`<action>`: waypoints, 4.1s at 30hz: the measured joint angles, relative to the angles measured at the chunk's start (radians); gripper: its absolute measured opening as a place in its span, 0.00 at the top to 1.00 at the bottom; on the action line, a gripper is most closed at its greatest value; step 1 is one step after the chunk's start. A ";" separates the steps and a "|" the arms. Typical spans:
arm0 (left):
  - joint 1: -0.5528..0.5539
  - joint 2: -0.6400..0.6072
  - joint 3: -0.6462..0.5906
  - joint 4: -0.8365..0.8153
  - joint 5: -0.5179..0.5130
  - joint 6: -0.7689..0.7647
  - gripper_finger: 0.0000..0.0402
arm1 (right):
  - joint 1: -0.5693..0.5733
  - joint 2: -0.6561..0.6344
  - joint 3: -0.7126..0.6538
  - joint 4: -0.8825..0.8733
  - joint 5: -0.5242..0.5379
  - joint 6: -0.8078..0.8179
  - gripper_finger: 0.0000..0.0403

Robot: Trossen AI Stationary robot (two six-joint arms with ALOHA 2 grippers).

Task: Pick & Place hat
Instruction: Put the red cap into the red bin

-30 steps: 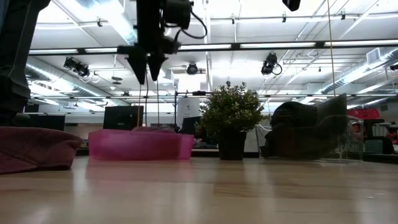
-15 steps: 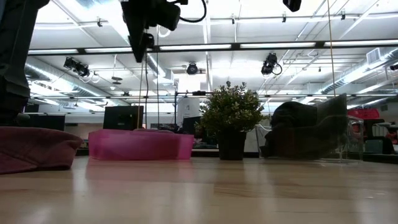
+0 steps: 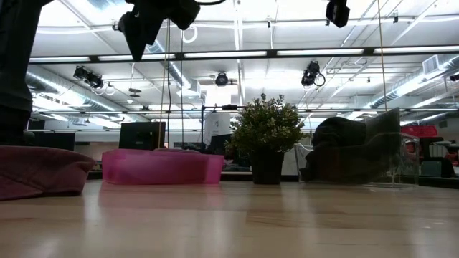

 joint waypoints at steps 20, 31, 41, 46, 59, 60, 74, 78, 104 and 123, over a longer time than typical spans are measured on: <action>-0.284 -0.053 -0.204 0.001 -0.245 -0.500 0.33 | 0.000 0.000 -0.022 0.031 -0.052 -0.053 0.92; -0.301 -0.339 -0.614 0.180 -0.106 -0.721 0.34 | 0.000 0.000 -0.022 0.042 -0.052 -0.052 0.92; -0.300 -0.429 -0.802 0.325 -0.061 -0.808 0.33 | 0.000 0.000 -0.022 0.042 -0.052 -0.026 0.92; -0.301 -0.425 -0.810 0.369 -0.061 -0.807 0.29 | 0.000 0.000 -0.022 0.042 -0.051 -0.007 0.92; -0.331 -0.367 -0.858 0.443 0.023 -0.799 0.22 | 0.000 0.000 -0.022 0.042 -0.043 0.000 0.92; -0.332 -0.366 -0.872 0.464 0.032 -0.800 0.22 | 0.000 0.000 -0.022 0.042 -0.043 0.000 0.92; -0.332 -0.364 -1.030 0.656 0.095 -0.833 0.22 | 0.000 0.000 -0.022 0.044 -0.043 0.000 0.92; -0.332 -0.364 -1.039 0.664 0.085 -0.824 0.23 | 0.000 0.000 -0.022 0.044 -0.043 -0.001 0.92; -0.337 -0.367 -0.982 0.653 -0.034 -0.693 0.99 | 0.000 0.000 -0.022 0.043 -0.043 -0.019 0.92; -0.334 -0.367 -0.341 0.485 -0.548 -0.098 0.99 | -0.039 0.007 -0.022 0.043 -0.189 0.210 0.75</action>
